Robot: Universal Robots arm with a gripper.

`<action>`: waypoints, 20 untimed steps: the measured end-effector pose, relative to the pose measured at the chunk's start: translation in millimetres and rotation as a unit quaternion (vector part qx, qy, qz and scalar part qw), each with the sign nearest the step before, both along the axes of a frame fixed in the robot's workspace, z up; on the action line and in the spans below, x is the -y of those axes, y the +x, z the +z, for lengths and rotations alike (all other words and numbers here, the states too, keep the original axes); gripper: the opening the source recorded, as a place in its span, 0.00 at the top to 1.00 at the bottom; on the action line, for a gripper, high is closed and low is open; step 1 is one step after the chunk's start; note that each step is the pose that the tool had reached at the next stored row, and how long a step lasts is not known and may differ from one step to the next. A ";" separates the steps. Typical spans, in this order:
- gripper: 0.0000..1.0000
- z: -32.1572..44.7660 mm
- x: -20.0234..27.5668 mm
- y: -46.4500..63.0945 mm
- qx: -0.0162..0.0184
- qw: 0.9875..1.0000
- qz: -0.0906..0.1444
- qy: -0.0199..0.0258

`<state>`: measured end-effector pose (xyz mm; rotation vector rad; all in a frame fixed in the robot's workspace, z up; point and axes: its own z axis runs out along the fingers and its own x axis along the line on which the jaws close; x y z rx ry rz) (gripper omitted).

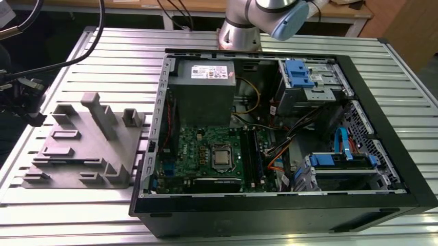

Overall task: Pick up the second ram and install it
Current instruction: 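Reach for the second ram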

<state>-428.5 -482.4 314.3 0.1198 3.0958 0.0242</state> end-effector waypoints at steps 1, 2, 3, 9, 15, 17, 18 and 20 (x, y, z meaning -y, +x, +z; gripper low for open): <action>0.93 -1.6 0.0 0.0 0.000 1.000 0.000 0.000; 0.93 -3.3 -0.1 0.0 0.000 1.000 0.000 -0.001; 0.93 -4.8 -0.1 0.0 0.000 1.000 0.000 -0.001; 0.93 -13.8 -0.1 0.0 0.000 1.000 0.001 -0.001; 0.93 -20.6 0.0 -0.1 0.000 1.000 0.002 -0.001; 0.93 -22.4 0.0 -0.1 0.000 1.000 0.002 -0.001; 0.93 -23.2 0.1 -0.1 0.000 1.000 0.002 -0.001; 0.93 -24.6 0.4 -0.1 0.000 1.000 0.002 -0.001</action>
